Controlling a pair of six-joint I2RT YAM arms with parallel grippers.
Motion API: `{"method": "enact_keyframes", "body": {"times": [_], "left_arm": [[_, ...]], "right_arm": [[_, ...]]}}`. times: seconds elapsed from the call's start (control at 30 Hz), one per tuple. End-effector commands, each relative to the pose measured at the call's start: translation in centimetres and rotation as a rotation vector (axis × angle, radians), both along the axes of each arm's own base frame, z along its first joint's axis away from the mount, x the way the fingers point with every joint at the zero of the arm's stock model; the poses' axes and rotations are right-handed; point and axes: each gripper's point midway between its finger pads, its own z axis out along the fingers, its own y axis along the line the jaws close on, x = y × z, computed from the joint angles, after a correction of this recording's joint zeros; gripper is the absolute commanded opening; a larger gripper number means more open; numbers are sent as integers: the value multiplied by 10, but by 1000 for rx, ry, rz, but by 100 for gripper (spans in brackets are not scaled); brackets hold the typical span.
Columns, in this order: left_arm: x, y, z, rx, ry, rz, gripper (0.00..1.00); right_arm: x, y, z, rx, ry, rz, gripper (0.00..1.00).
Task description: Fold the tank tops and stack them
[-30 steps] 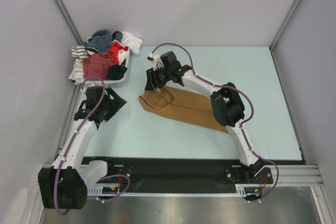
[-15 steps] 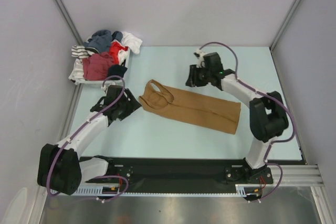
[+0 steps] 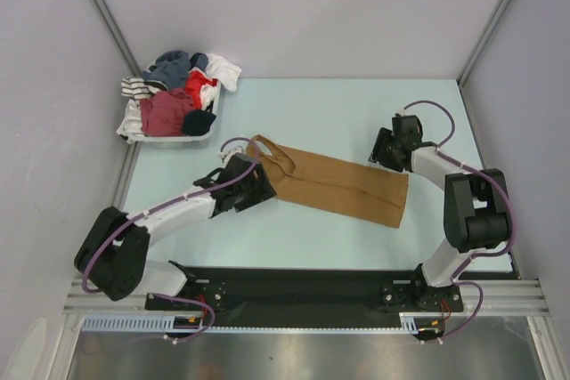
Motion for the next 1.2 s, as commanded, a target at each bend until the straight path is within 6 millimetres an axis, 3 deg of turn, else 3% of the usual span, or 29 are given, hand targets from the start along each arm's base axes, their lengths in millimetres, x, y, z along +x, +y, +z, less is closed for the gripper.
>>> {"method": "enact_keyframes", "body": {"times": [0.0,0.27,0.5,0.7,0.8,0.93,1.0,1.03,1.1,1.13,1.17], "left_arm": [[14,-30,9,-47,-52,-34,77],[28,-37,-7,-4,-20,-21,77],[49,-13,-25,64,12,70,77],[71,-6,-33,107,43,123,77],[85,4,-39,119,68,171,77],[104,11,-49,134,92,189,76],[119,9,-43,147,86,191,76],[124,10,-52,168,104,194,76],[142,3,-45,164,91,188,76],[145,1,-56,177,115,182,76],[163,-7,-43,156,83,179,76]], "right_arm": [[14,-25,26,-57,-93,-127,59],[2,-60,5,-114,-36,-278,50],[-11,-68,-18,-123,25,-322,44],[-33,-75,-43,-135,123,-389,31],[-42,-79,-43,-143,152,-425,30],[-60,-67,-51,-115,216,-420,24],[-73,-63,-55,-131,254,-437,24],[-78,-57,-55,-137,260,-430,25],[-92,-49,-60,-135,294,-429,26],[-98,-38,-58,-132,292,-402,26],[-108,-32,-63,-128,304,-384,26]]}}
